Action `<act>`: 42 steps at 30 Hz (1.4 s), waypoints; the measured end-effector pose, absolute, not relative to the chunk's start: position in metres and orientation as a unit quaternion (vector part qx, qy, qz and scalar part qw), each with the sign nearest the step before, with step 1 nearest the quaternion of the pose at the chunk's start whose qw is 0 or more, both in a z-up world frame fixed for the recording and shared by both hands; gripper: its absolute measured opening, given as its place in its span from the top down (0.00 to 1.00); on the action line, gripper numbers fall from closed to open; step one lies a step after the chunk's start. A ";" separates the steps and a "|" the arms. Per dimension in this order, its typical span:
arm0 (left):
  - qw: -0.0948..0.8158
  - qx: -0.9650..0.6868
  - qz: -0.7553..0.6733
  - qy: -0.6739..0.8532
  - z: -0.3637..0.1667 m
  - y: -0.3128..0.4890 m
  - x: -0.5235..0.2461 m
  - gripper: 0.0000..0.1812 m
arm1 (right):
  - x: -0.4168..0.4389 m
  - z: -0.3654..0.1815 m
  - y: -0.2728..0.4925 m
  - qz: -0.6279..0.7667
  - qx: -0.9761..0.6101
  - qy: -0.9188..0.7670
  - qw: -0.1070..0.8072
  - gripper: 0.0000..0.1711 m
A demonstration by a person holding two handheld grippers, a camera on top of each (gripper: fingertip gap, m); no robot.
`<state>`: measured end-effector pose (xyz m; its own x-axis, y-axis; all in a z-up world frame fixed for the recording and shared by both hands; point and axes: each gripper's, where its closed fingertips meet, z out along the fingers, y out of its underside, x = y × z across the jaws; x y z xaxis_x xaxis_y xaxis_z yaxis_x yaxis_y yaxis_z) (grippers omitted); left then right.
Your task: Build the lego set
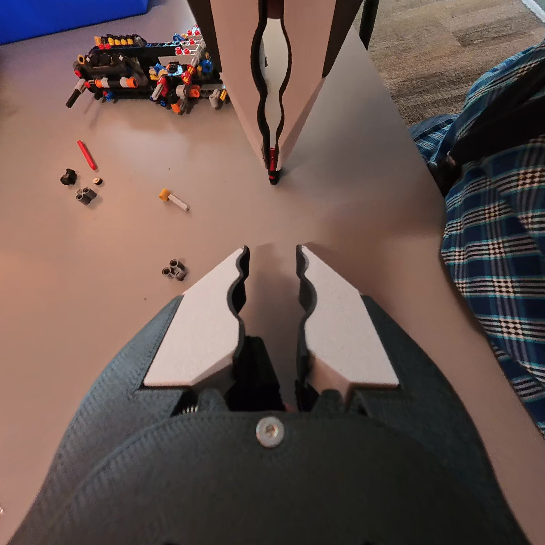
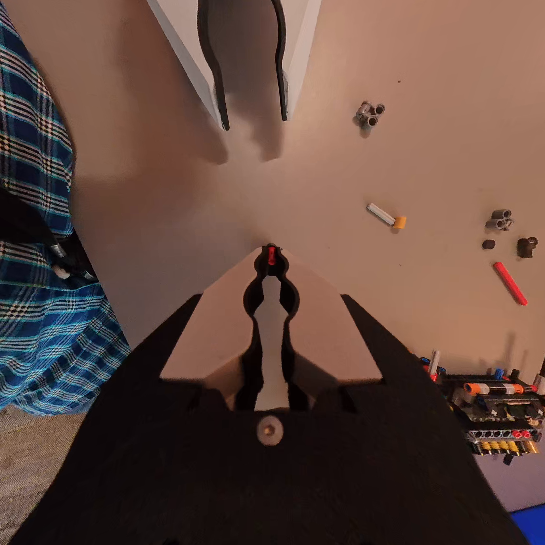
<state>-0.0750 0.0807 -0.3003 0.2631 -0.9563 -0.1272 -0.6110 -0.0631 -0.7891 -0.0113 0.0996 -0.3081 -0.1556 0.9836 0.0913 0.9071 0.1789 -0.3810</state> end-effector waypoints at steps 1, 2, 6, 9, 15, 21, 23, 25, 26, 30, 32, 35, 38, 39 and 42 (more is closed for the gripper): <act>0.387 -0.694 -0.223 0.565 -0.300 0.080 -0.075 0.83 | -0.011 -0.308 0.099 0.118 -0.629 -0.752 0.159 0.99; 0.387 -0.694 -0.223 0.565 -0.300 0.080 -0.075 0.83 | -0.012 -0.307 0.099 0.118 -0.628 -0.753 0.158 0.99; 0.388 -0.693 -0.223 0.566 -0.300 0.080 -0.076 0.83 | -0.010 -0.309 0.099 0.107 -0.627 -0.757 0.151 0.99; 0.388 -0.694 -0.222 0.565 -0.300 0.080 -0.076 0.83 | -0.009 -0.309 0.100 0.102 -0.628 -0.757 0.148 0.99; 0.386 -0.693 -0.220 0.568 -0.301 0.079 -0.076 0.82 | -0.008 -0.310 0.100 0.097 -0.631 -0.757 0.142 1.00; 0.386 -0.693 -0.219 0.568 -0.301 0.079 -0.076 0.82 | -0.009 -0.311 0.099 0.089 -0.632 -0.758 0.136 0.99; 0.386 -0.693 -0.218 0.569 -0.301 0.079 -0.076 0.82 | -0.009 -0.311 0.099 0.086 -0.636 -0.756 0.133 1.00; 0.386 -0.692 -0.218 0.569 -0.301 0.079 -0.076 0.82 | -0.008 -0.311 0.100 0.083 -0.640 -0.752 0.129 1.00; 0.386 -0.693 -0.219 0.569 -0.301 0.079 -0.076 0.82 | -0.008 -0.312 0.100 0.082 -0.643 -0.751 0.128 0.99; 0.384 -0.692 -0.219 0.570 -0.302 0.078 -0.075 0.82 | -0.009 -0.313 0.100 0.072 -0.658 -0.740 0.122 1.00; 0.383 -0.692 -0.218 0.571 -0.302 0.078 -0.075 0.82 | -0.009 -0.314 0.100 0.064 -0.660 -0.740 0.117 1.00; 0.383 -0.692 -0.219 0.571 -0.302 0.077 -0.075 0.82 | -0.011 -0.315 0.100 0.060 -0.660 -0.741 0.107 1.00; 0.383 -0.692 -0.221 0.570 -0.302 0.077 -0.075 0.82 | -0.012 -0.315 0.100 0.055 -0.655 -0.746 0.103 1.00; 0.383 -0.693 -0.221 0.570 -0.302 0.077 -0.075 0.82 | -0.012 -0.315 0.101 0.061 -0.659 -0.742 0.105 1.00; 0.381 -0.694 -0.220 0.570 -0.302 0.078 -0.075 0.82 | -0.014 -0.315 0.101 0.062 -0.660 -0.739 0.119 1.00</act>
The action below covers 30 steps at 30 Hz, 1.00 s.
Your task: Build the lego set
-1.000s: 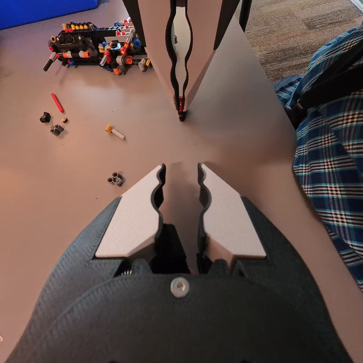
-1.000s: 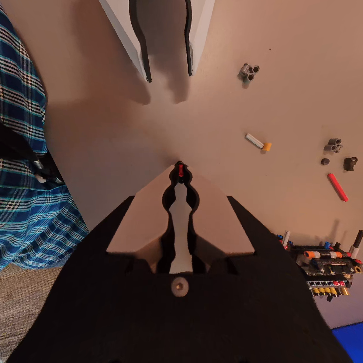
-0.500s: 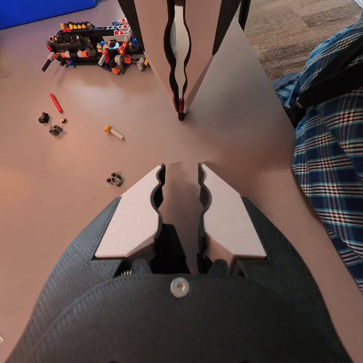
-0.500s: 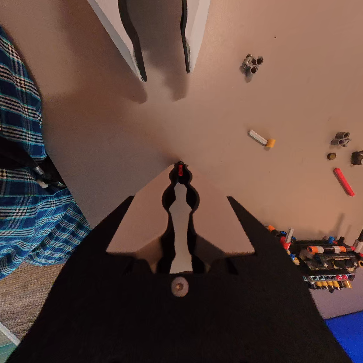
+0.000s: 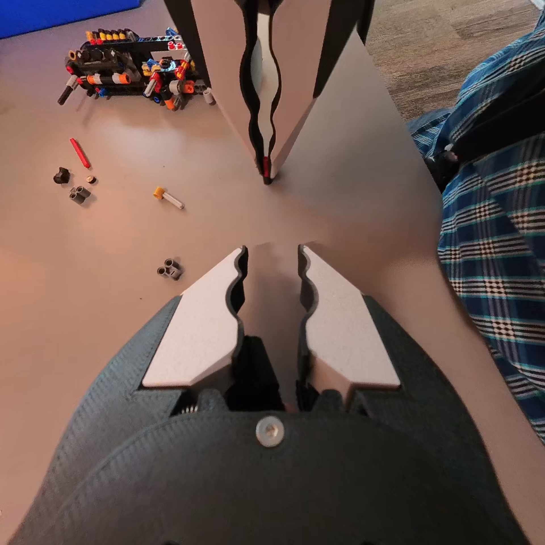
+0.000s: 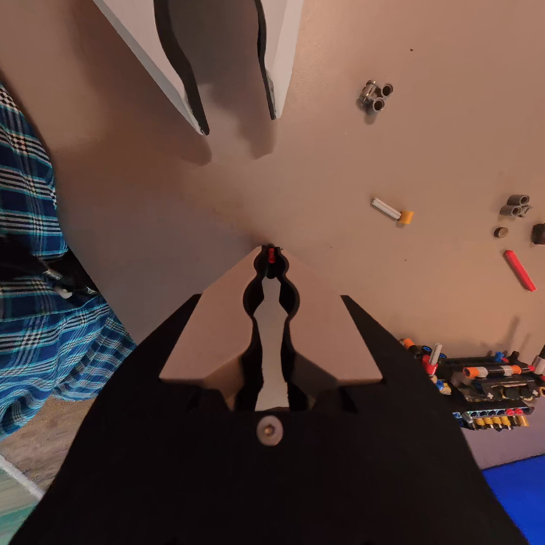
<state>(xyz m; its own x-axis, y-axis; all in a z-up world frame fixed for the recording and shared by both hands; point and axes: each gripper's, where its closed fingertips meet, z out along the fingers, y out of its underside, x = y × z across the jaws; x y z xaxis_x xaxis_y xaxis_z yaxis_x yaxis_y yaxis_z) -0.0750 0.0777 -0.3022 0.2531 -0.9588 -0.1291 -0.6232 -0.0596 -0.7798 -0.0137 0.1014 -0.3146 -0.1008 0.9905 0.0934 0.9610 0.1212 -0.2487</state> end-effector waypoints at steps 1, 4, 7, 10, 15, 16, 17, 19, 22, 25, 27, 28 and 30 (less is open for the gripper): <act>0.382 -0.694 -0.220 0.570 -0.302 0.078 -0.074 0.82 | -0.017 -0.314 0.102 0.063 -0.656 -0.740 0.134 1.00; 0.399 -0.691 -0.220 0.562 -0.297 0.081 -0.071 0.82 | -0.028 -0.299 0.098 0.149 -0.674 -0.704 0.168 0.99; 0.433 -0.684 -0.211 0.548 -0.284 0.090 -0.065 0.82 | -0.038 -0.260 0.106 0.262 -0.696 -0.621 0.246 0.99; 0.457 -0.676 -0.236 0.527 -0.264 0.093 -0.052 0.83 | -0.037 -0.235 0.105 0.339 -0.697 -0.563 0.286 0.99; 0.485 -0.665 -0.294 0.486 -0.232 0.096 -0.030 0.86 | -0.033 -0.211 0.095 0.417 -0.677 -0.510 0.328 0.99; 0.484 -0.664 -0.311 0.477 -0.228 0.095 -0.026 0.88 | -0.032 -0.208 0.094 0.430 -0.673 -0.499 0.335 0.99; 0.480 -0.663 -0.329 0.471 -0.224 0.093 -0.021 0.88 | -0.030 -0.203 0.092 0.444 -0.668 -0.488 0.343 0.99; 0.478 -0.657 -0.360 0.458 -0.216 0.089 -0.013 0.91 | -0.026 -0.196 0.089 0.465 -0.660 -0.474 0.351 0.99; 0.485 -0.647 -0.385 0.445 -0.205 0.086 -0.004 0.95 | -0.018 -0.190 0.085 0.474 -0.653 -0.466 0.364 0.99; 0.485 -0.644 -0.393 0.443 -0.203 0.084 0.005 0.96 | -0.010 -0.188 0.083 0.476 -0.652 -0.457 0.373 0.99; 0.482 -0.642 -0.399 0.443 -0.203 0.083 0.010 0.96 | -0.004 -0.186 0.082 0.479 -0.652 -0.448 0.380 0.99; 0.483 -0.639 -0.401 0.444 -0.202 0.083 0.013 0.96 | -0.002 -0.186 0.082 0.479 -0.652 -0.444 0.385 0.99; 0.480 -0.638 -0.407 0.444 -0.203 0.084 0.018 0.96 | 0.004 -0.186 0.082 0.471 -0.653 -0.441 0.396 0.99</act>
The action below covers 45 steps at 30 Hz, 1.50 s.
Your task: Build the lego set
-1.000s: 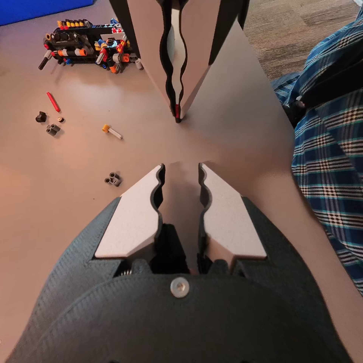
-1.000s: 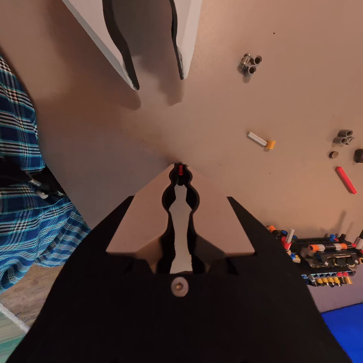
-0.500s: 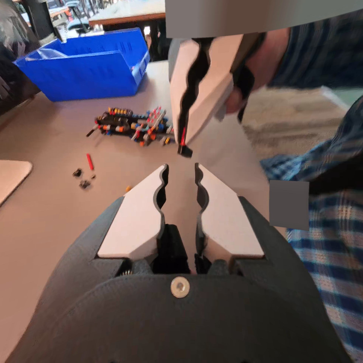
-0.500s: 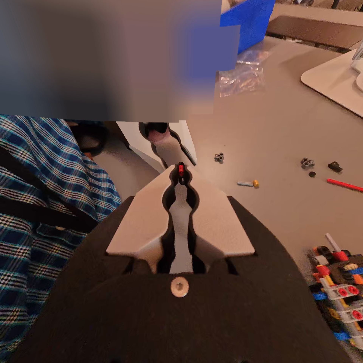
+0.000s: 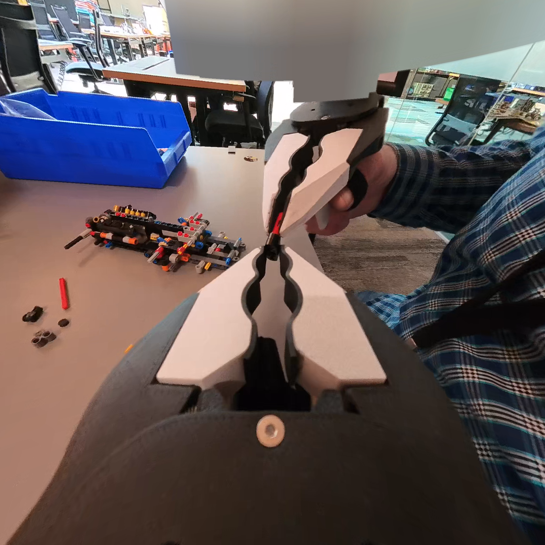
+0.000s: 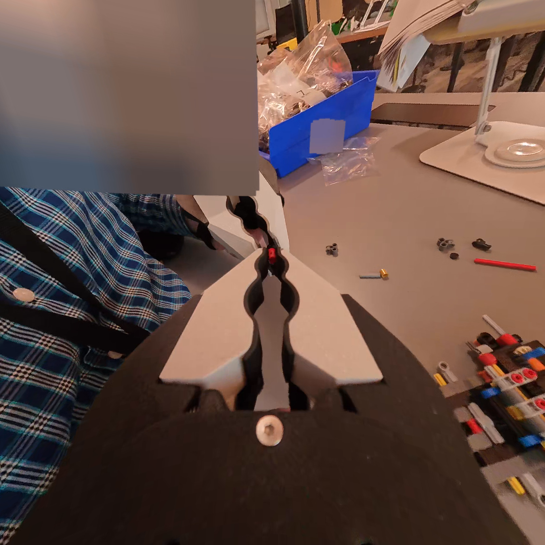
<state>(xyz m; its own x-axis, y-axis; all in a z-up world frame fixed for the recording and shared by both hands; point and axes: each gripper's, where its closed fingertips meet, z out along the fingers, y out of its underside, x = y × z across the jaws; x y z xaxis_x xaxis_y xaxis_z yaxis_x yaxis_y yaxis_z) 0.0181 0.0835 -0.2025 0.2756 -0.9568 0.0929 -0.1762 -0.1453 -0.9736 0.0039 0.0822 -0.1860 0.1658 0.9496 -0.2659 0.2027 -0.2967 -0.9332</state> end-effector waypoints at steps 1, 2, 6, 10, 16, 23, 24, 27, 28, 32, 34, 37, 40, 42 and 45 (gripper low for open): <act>0.475 -0.642 -0.410 0.441 -0.204 0.085 0.021 0.95 | 0.007 -0.187 0.083 0.460 -0.653 -0.444 0.405 0.99; 0.467 -0.647 -0.416 0.438 -0.204 0.086 0.022 0.95 | 0.010 -0.186 0.085 0.447 -0.651 -0.449 0.418 0.99; 0.416 -0.666 -0.482 0.389 -0.202 0.091 0.024 0.87 | 0.026 -0.180 0.091 0.357 -0.635 -0.491 0.477 0.99; 0.410 -0.672 -0.496 0.366 -0.205 0.099 0.027 0.86 | 0.035 -0.179 0.094 0.340 -0.636 -0.497 0.483 0.99; 0.435 -0.669 -0.467 0.382 -0.208 0.104 0.042 0.86 | 0.042 -0.180 0.110 0.448 -0.666 -0.398 0.444 0.99; 0.401 -0.675 -0.527 0.326 -0.202 0.116 0.043 0.85 | 0.044 -0.178 0.112 0.327 -0.606 -0.499 0.526 0.99; 0.396 -0.674 -0.535 0.322 -0.201 0.116 0.044 0.84 | 0.044 -0.178 0.112 0.292 -0.591 -0.524 0.539 0.99; 0.389 -0.672 -0.542 0.322 -0.202 0.116 0.047 0.84 | 0.045 -0.176 0.118 0.258 -0.583 -0.546 0.543 0.99; 0.392 -0.672 -0.539 0.323 -0.203 0.117 0.048 0.84 | 0.048 -0.175 0.123 0.273 -0.597 -0.530 0.537 0.99; 0.459 -0.668 -0.458 0.364 -0.205 0.124 0.051 0.84 | 0.058 -0.169 0.140 0.357 -0.645 -0.429 0.522 0.99; 0.498 -0.665 -0.403 0.384 -0.204 0.129 0.054 0.84 | 0.059 -0.166 0.143 0.402 -0.654 -0.375 0.520 0.99; 0.536 -0.666 -0.332 0.398 -0.206 0.138 0.059 0.85 | 0.058 -0.165 0.143 0.478 -0.656 -0.297 0.504 0.99; 0.561 -0.666 -0.304 0.386 -0.204 0.145 0.062 0.89 | 0.060 -0.167 0.146 0.529 -0.653 -0.223 0.494 0.99; 0.572 -0.660 -0.301 0.383 -0.201 0.145 0.063 0.91 | 0.060 -0.171 0.147 0.545 -0.654 -0.202 0.485 0.99; 0.574 -0.657 -0.307 0.381 -0.199 0.145 0.067 0.92 | 0.058 -0.174 0.144 0.561 -0.652 -0.186 0.476 0.99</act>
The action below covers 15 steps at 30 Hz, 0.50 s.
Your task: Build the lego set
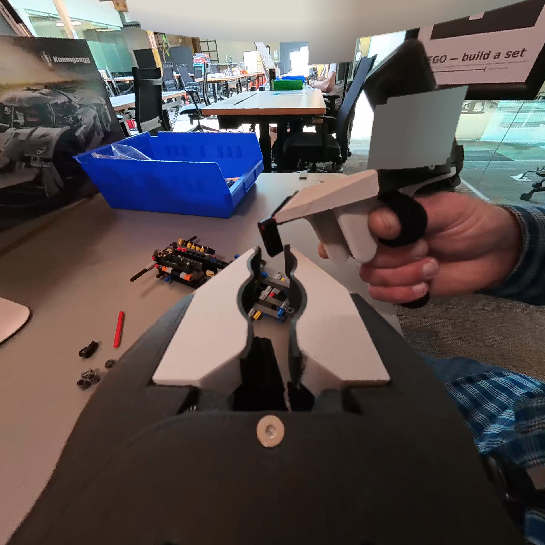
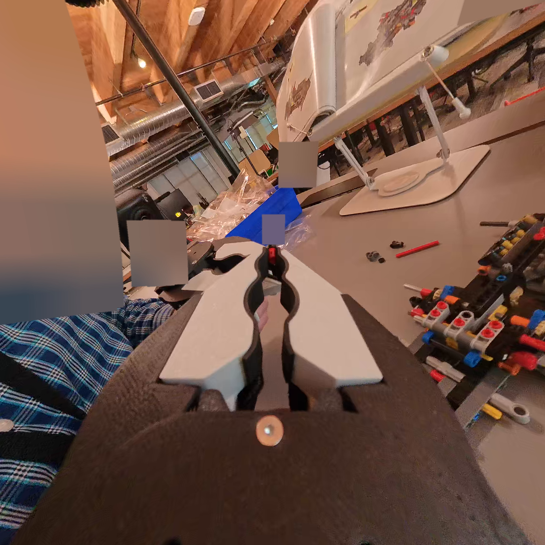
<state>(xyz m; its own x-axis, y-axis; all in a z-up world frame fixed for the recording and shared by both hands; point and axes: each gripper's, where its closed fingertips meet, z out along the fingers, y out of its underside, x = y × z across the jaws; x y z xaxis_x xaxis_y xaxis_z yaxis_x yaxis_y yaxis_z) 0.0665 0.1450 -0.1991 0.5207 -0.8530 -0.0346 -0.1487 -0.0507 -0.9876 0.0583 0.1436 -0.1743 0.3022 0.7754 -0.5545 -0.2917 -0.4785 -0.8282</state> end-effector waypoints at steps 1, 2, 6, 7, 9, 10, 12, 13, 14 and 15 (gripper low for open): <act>0.572 -0.656 -0.312 0.382 -0.199 0.144 0.068 0.92 | 0.058 -0.176 0.143 0.562 -0.653 -0.182 0.475 0.99; 0.570 -0.655 -0.317 0.381 -0.199 0.143 0.068 0.94 | 0.057 -0.177 0.142 0.564 -0.652 -0.180 0.474 0.99; 0.564 -0.657 -0.313 0.390 -0.204 0.142 0.069 0.95 | 0.058 -0.181 0.139 0.564 -0.655 -0.174 0.472 0.99; 0.559 -0.658 -0.313 0.396 -0.206 0.142 0.069 0.95 | 0.058 -0.182 0.139 0.560 -0.658 -0.176 0.472 0.99; 0.548 -0.659 -0.317 0.407 -0.207 0.141 0.069 0.95 | 0.060 -0.185 0.138 0.551 -0.662 -0.187 0.472 0.99; 0.541 -0.658 -0.316 0.418 -0.208 0.140 0.069 0.95 | 0.062 -0.186 0.138 0.542 -0.666 -0.194 0.476 0.97; 0.512 -0.666 -0.324 0.435 -0.213 0.139 0.069 0.95 | 0.068 -0.186 0.139 0.518 -0.669 -0.216 0.486 0.93; 0.487 -0.672 -0.354 0.431 -0.214 0.137 0.070 0.95 | 0.071 -0.186 0.139 0.504 -0.671 -0.229 0.493 0.92; 0.468 -0.677 -0.391 0.412 -0.211 0.136 0.070 0.95 | 0.074 -0.185 0.140 0.487 -0.673 -0.244 0.501 0.91; 0.451 -0.681 -0.429 0.386 -0.209 0.137 0.070 0.95 | 0.076 -0.185 0.140 0.467 -0.674 -0.264 0.508 0.90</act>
